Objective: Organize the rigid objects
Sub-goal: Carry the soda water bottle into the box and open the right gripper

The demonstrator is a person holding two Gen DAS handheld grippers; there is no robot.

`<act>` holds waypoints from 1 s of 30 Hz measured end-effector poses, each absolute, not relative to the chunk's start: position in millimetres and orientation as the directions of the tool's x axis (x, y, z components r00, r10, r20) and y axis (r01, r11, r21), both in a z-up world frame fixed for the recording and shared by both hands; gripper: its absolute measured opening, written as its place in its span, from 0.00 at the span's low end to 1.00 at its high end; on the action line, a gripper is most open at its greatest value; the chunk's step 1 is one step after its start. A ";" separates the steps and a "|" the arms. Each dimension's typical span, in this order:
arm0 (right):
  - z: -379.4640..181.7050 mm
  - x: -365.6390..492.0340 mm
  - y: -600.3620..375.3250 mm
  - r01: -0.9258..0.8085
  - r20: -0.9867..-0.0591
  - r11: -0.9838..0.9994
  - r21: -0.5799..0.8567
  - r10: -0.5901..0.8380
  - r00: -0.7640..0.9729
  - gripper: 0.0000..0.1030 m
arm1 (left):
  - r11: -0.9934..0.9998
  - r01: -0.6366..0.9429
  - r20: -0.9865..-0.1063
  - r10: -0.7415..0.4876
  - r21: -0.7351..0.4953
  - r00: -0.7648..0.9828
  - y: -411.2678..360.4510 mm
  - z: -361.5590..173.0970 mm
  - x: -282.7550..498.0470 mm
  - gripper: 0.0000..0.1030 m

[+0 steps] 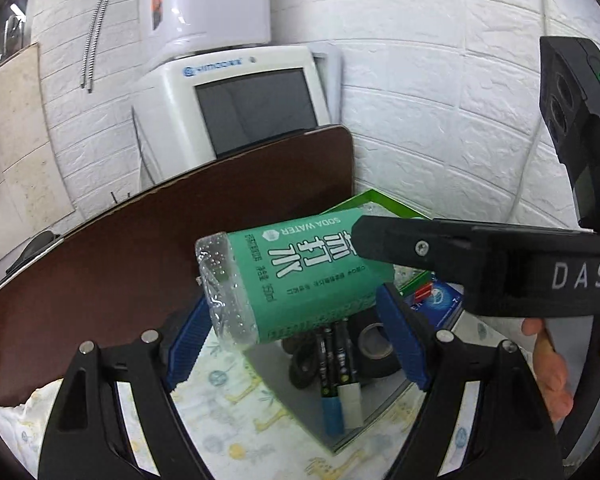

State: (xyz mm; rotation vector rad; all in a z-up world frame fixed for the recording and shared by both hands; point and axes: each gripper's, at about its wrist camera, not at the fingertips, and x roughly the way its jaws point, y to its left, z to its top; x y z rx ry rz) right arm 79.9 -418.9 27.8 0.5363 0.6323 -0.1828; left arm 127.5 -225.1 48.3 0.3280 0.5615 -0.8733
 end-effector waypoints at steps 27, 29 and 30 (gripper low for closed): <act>14.8 36.8 -443.8 0.471 -0.619 0.817 0.334 -0.187 0.763 0.87 | 0.624 0.774 -0.662 -0.537 0.105 0.523 -283.8 18.0 115.0 0.86; 18.1 25.8 -433.5 0.474 -0.618 0.821 0.319 -0.199 0.760 0.87 | 0.633 0.766 -0.651 -0.535 0.114 0.539 -278.7 20.2 109.5 0.91; 19.3 19.7 -427.5 0.472 -0.617 0.826 0.308 -0.204 0.760 0.87 | 0.635 0.764 -0.647 -0.535 0.115 0.543 -275.2 21.4 106.1 0.93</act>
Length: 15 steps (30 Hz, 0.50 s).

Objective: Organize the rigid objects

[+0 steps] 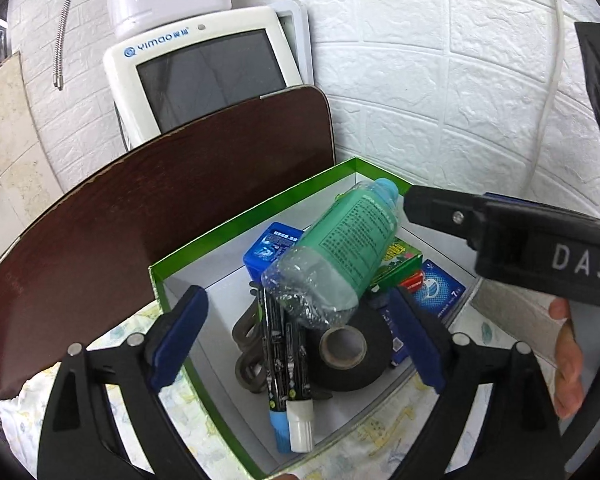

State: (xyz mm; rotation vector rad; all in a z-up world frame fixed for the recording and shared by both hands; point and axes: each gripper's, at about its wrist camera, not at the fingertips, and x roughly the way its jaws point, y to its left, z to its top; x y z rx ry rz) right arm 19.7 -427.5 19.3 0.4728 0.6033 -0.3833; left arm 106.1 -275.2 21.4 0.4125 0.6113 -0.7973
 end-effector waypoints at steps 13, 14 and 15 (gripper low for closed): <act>29.2 -34.5 -368.9 0.494 -0.631 0.849 0.189 -0.280 0.724 0.87 | 0.684 0.727 -0.630 -0.540 0.059 0.558 -227.3 28.7 76.1 0.99; 29.9 -37.2 -367.1 0.499 -0.631 0.846 0.190 -0.284 0.722 0.87 | 0.682 0.729 -0.630 -0.541 0.058 0.557 -224.2 29.3 73.2 0.99; 30.4 -40.3 -364.8 0.505 -0.633 0.842 0.189 -0.289 0.719 0.87 | 0.682 0.730 -0.626 -0.546 0.054 0.557 -219.2 30.3 68.7 0.99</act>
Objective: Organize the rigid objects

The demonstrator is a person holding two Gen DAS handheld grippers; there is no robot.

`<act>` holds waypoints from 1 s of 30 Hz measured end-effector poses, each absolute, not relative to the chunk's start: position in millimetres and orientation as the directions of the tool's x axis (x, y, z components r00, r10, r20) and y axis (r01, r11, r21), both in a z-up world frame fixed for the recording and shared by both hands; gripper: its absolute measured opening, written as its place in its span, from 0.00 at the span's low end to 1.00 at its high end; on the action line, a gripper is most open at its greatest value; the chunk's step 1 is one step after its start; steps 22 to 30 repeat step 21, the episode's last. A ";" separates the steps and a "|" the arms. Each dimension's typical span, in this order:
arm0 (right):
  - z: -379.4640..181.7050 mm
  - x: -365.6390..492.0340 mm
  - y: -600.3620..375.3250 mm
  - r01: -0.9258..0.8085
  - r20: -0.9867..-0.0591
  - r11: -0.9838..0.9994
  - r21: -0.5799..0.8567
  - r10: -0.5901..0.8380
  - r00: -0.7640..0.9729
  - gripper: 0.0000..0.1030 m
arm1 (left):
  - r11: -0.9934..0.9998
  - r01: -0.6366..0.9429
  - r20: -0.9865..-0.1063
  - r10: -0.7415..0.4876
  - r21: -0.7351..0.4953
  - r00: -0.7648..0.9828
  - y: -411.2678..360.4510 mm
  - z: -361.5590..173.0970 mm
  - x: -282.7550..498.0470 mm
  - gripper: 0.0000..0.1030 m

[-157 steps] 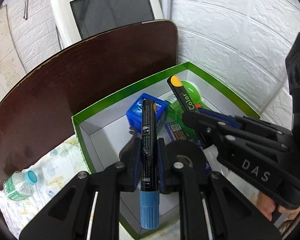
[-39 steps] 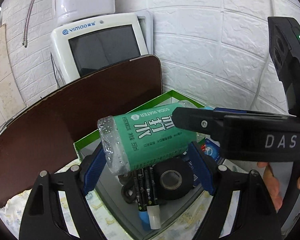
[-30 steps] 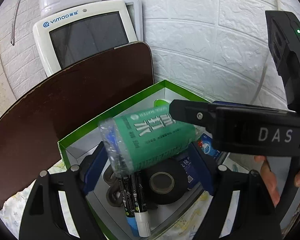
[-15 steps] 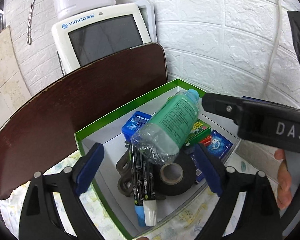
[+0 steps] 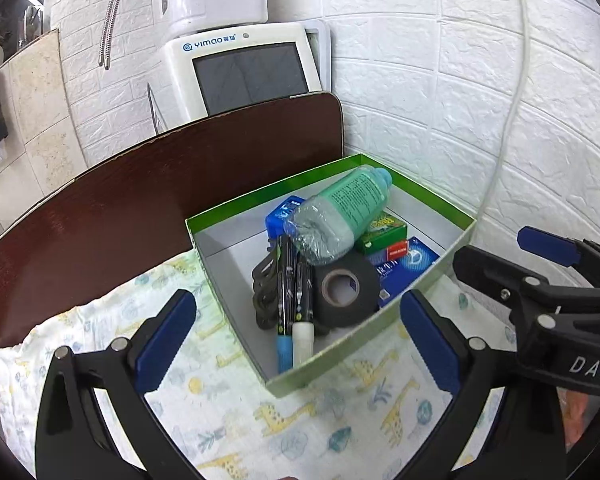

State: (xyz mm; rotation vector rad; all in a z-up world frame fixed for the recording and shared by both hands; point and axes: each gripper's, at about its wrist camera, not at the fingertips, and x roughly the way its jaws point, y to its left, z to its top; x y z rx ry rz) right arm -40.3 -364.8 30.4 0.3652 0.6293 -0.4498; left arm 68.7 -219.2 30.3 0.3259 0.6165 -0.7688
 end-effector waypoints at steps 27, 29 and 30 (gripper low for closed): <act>38.4 -58.4 -340.3 0.529 -0.629 0.832 0.168 -0.323 0.707 0.87 | 0.680 0.732 -0.575 -0.583 0.042 0.575 -174.9 43.0 38.5 0.99; 38.4 -58.4 -340.3 0.529 -0.629 0.832 0.168 -0.323 0.707 0.87 | 0.680 0.732 -0.575 -0.583 0.042 0.575 -174.9 43.0 38.5 0.99; 38.4 -58.4 -340.3 0.529 -0.629 0.832 0.168 -0.323 0.707 0.87 | 0.680 0.732 -0.575 -0.583 0.042 0.575 -174.9 43.0 38.5 0.99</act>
